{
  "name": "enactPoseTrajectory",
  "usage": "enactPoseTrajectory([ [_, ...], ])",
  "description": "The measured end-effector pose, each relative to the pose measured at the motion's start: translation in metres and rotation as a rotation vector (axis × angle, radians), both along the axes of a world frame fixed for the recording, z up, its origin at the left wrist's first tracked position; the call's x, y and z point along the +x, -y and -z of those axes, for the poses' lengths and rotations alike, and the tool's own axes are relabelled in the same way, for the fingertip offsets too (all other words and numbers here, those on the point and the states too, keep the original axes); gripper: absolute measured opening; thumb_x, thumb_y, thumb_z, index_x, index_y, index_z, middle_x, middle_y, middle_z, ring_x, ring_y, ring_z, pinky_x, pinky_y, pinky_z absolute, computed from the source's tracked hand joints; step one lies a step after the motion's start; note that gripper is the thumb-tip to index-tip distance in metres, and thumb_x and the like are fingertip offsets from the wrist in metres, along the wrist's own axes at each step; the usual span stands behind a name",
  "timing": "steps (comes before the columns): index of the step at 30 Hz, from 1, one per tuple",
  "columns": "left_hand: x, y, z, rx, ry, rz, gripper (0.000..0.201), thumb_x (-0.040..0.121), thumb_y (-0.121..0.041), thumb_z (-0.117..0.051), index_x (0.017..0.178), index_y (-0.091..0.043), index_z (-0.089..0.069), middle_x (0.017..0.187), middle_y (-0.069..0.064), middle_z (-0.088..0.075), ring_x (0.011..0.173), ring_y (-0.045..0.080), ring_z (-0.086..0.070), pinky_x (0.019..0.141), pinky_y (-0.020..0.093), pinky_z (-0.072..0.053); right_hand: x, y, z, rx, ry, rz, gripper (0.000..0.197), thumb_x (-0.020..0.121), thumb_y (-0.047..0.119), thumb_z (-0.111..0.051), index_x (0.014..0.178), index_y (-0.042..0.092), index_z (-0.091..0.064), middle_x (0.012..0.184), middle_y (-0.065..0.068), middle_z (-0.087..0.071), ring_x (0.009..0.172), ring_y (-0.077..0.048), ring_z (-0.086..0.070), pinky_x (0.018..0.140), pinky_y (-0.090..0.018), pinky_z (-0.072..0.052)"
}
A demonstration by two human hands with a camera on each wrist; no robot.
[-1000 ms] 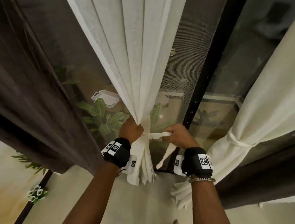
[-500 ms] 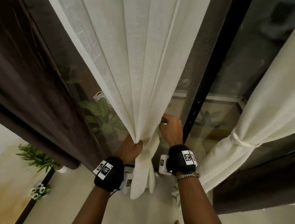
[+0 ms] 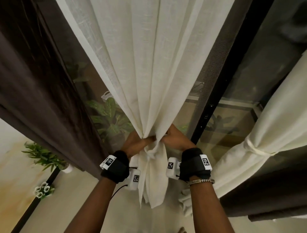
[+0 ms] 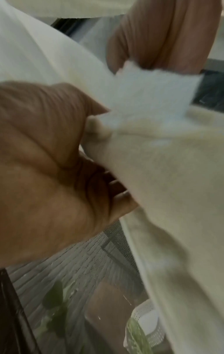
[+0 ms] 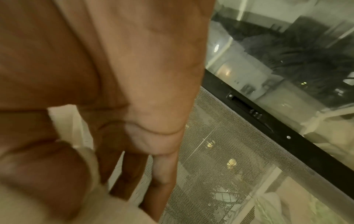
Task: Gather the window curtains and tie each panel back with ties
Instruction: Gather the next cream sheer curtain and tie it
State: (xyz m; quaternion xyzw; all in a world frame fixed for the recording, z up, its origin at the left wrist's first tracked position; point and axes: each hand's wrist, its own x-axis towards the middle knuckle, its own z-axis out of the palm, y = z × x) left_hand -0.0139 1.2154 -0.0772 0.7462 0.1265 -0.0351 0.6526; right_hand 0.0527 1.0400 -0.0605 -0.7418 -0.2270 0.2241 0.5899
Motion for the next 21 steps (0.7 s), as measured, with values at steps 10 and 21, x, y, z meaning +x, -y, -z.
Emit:
enactPoseTrajectory([
  [10, 0.021, 0.013, 0.004, 0.101, 0.099, -0.276, 0.030, 0.082, -0.030, -0.091, 0.105, -0.034, -0.071, 0.099, -0.019, -0.068, 0.082, -0.009, -0.061, 0.059, -0.004, -0.043, 0.001, -0.002, 0.034, -0.156, 0.032, -0.024, 0.111, 0.072, 0.023, -0.100, 0.161, 0.028, -0.034, 0.150, 0.013, -0.055, 0.141, -0.010, -0.052, 0.112, -0.026, -0.049],
  [21, 0.018, -0.005, 0.019, 0.532, 0.015, -0.106, 0.058, 0.079, -0.074, -0.075, 0.110, -0.025, -0.074, 0.119, -0.005, -0.057, 0.109, 0.014, -0.058, 0.094, 0.031, -0.048, 0.019, 0.005, 0.058, -0.069, 0.123, 0.338, 0.026, 0.096, 0.021, -0.080, 0.121, 0.016, -0.076, 0.113, 0.003, -0.078, 0.105, -0.013, -0.073, 0.091, -0.025, -0.054],
])
